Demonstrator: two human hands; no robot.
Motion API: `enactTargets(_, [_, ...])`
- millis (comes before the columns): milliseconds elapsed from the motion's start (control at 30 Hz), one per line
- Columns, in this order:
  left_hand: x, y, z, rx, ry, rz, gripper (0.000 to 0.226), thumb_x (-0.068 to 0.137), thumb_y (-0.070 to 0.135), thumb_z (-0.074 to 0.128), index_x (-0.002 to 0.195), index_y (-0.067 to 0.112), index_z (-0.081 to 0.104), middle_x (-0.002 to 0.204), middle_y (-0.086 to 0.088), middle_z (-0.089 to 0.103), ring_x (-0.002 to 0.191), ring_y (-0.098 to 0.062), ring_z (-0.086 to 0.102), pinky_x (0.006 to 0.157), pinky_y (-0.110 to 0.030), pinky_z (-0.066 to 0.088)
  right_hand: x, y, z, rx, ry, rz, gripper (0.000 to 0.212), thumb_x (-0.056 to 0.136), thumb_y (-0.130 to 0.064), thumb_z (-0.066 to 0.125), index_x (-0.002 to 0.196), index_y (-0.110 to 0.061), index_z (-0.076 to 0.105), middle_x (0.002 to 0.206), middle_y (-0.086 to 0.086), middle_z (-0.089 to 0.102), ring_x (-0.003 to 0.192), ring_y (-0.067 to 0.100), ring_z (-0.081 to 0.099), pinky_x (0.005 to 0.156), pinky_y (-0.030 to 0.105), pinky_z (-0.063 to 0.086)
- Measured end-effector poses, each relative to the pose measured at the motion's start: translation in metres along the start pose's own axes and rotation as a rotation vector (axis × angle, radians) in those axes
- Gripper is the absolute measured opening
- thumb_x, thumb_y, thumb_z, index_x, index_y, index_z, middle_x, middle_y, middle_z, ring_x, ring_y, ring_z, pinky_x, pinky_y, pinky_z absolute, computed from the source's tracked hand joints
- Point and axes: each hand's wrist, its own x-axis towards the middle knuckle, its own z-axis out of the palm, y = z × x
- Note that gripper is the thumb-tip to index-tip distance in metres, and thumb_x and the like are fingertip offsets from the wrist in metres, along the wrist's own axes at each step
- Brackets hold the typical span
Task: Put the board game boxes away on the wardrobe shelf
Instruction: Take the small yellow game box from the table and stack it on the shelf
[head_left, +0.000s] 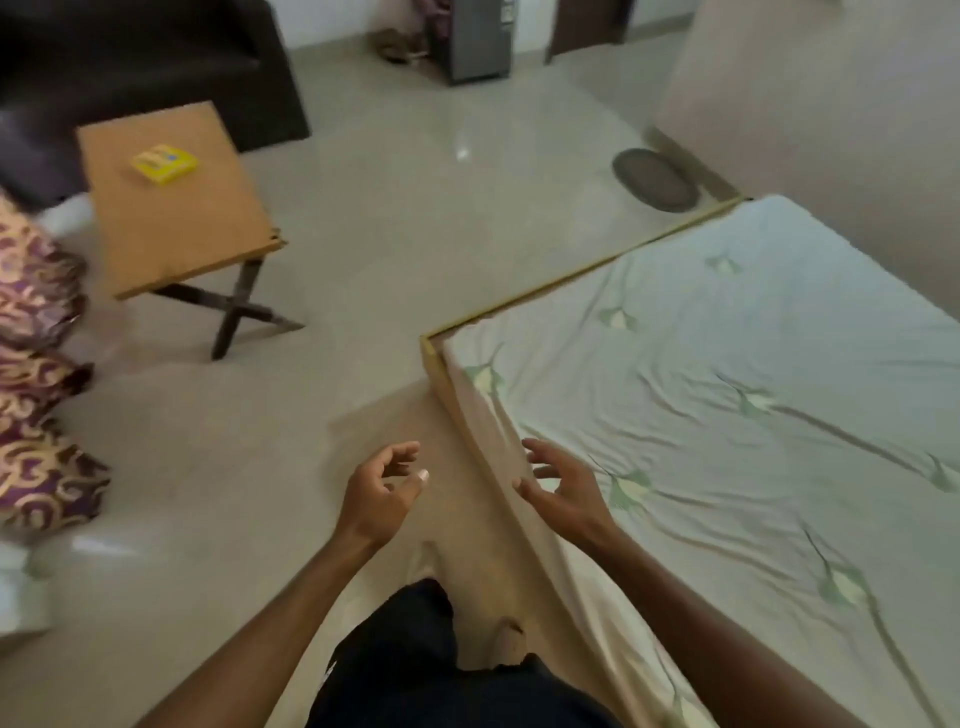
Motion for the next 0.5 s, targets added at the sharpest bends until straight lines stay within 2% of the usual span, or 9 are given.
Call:
enactTargets(133, [0.066, -0.004, -0.047, -0.059, 0.147, -0.061, 0.031, 0.085, 0.013, 0.069, 0.114, 0.022, 0.065, 0.109, 0.011, 0.067, 0.097, -0.008, 0.063, 0.075, -0.013, 0.049, 0.102, -0.050, 0.031, -0.081, -0.116, -0.072, 0.054, 0.080, -0.032, 0.072, 0.131, -0.032, 0.056, 0.118, -0.008, 0.063, 0.103, 0.007, 0.061, 0.089, 0.031, 0.054])
enactTargets(267, [0.149, -0.002, -0.110, -0.097, 0.234, -0.088, 0.030, 0.084, 0.013, 0.070, 0.113, 0.022, 0.065, 0.109, 0.010, 0.067, 0.095, -0.007, 0.063, 0.074, -0.013, 0.048, 0.206, -0.115, 0.076, -0.128, -0.208, -0.142, 0.054, 0.082, -0.031, 0.071, 0.133, -0.028, 0.055, 0.116, -0.006, 0.063, 0.102, 0.011, 0.062, 0.089, 0.032, 0.054])
enactTargets(400, [0.235, 0.011, -0.174, -0.104, 0.305, -0.090, 0.031, 0.082, 0.011, 0.071, 0.111, 0.020, 0.066, 0.108, 0.008, 0.068, 0.094, -0.011, 0.065, 0.077, -0.015, 0.052, 0.298, -0.183, 0.123, -0.070, -0.242, -0.176, 0.053, 0.080, -0.030, 0.072, 0.131, -0.032, 0.056, 0.113, -0.007, 0.063, 0.101, 0.010, 0.064, 0.085, 0.027, 0.054])
enactTargets(500, [0.293, 0.024, -0.212, -0.103, 0.339, -0.093, 0.030, 0.082, 0.011, 0.071, 0.111, 0.019, 0.066, 0.107, 0.008, 0.069, 0.094, -0.011, 0.065, 0.073, -0.009, 0.048, 0.357, -0.228, 0.151, -0.024, -0.260, -0.189, 0.052, 0.082, -0.029, 0.072, 0.131, -0.031, 0.056, 0.114, -0.007, 0.063, 0.099, 0.008, 0.064, 0.080, 0.024, 0.055])
